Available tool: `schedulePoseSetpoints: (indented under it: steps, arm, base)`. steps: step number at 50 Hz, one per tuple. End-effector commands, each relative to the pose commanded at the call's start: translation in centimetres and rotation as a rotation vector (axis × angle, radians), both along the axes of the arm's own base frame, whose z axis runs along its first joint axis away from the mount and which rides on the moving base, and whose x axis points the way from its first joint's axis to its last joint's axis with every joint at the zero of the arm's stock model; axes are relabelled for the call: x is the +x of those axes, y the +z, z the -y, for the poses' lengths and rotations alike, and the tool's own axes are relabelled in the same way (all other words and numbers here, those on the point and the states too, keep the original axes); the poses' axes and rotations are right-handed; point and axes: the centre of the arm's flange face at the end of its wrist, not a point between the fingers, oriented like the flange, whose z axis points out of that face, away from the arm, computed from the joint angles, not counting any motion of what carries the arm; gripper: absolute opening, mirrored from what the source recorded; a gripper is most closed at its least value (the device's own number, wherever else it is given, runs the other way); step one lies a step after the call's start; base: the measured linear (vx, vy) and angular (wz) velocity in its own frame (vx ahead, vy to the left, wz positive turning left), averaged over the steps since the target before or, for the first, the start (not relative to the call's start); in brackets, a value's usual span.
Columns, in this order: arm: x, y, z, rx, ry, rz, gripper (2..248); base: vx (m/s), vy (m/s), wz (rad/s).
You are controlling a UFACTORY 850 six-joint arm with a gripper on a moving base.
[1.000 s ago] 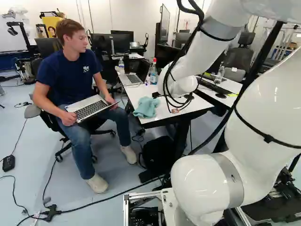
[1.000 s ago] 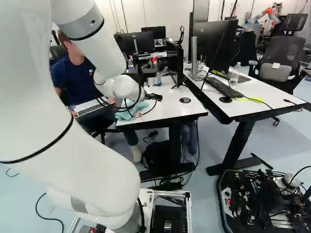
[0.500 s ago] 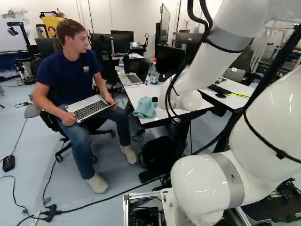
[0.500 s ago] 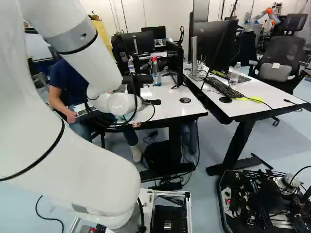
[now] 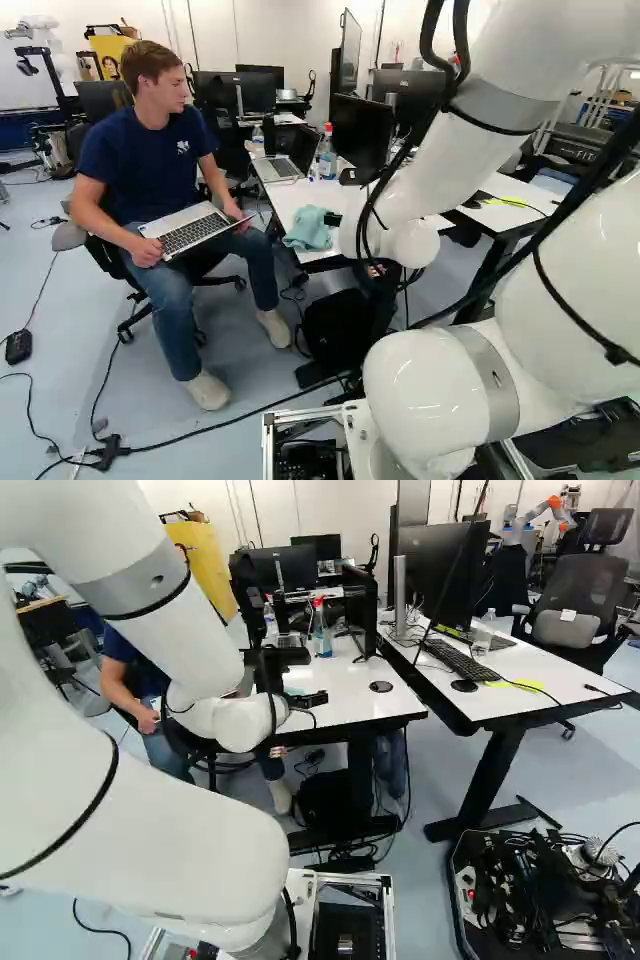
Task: Clean the table with the green towel
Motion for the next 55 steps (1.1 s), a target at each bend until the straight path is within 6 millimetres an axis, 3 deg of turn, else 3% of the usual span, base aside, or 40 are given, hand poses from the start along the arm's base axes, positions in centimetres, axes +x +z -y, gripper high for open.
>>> schedulePoseSetpoints:
  steps: [26, 55]
  arm:
    - [-2.2, -0.9, -0.1, -0.001, 0.006, 0.054, 247]
    - [-2.7, -1.1, -0.2, -0.001, 0.007, 0.065, 247]
  base:
    - [0.0, 0.0, 0.0]
    - [0.0, 0.0, 0.0]
